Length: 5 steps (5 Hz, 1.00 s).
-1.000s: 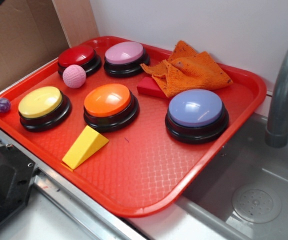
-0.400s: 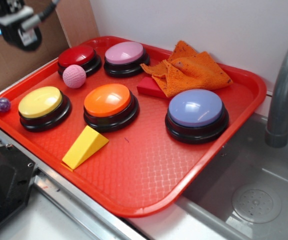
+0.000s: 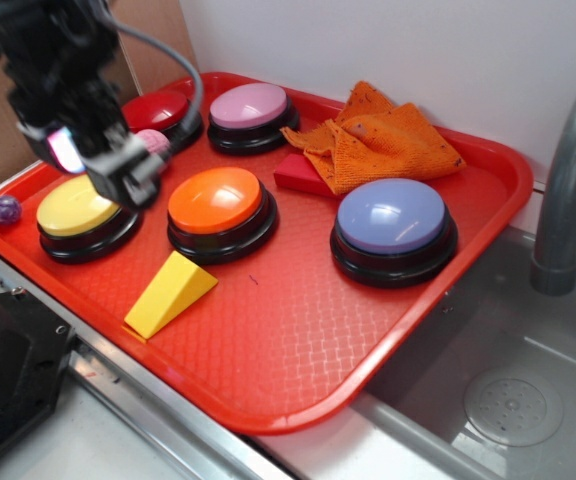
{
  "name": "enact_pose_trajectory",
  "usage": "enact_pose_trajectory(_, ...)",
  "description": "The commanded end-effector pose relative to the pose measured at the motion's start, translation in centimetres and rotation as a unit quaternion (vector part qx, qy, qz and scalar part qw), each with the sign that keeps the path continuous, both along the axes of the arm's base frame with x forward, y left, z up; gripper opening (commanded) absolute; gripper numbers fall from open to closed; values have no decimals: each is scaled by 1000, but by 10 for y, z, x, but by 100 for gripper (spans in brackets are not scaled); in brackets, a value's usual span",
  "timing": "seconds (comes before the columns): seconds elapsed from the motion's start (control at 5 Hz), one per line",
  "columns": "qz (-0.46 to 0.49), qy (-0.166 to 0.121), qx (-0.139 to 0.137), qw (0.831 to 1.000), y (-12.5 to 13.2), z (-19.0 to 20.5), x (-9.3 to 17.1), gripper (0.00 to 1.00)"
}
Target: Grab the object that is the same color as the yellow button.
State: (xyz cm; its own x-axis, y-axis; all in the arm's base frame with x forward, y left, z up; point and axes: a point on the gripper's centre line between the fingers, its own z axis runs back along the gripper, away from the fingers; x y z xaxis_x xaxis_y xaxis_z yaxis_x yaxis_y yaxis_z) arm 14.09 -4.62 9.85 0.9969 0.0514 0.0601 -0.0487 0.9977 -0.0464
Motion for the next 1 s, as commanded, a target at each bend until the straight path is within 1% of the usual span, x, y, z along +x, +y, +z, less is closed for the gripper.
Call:
enact_pose_trajectory(0.0,29,1,-14,999,-6,-51,11,100)
enact_pose_trajectory(0.2,54,13,26,998,-6,-68,13,100)
enact_pose_trajectory(0.4,47,9,11,999,-7,-78,15,100)
enact_pose_trajectory(0.6,61,-7,0,998,-7,-80,13,0)
enact_pose_trajectory(0.8,61,-11,-4,998,-4,-77,15,0)
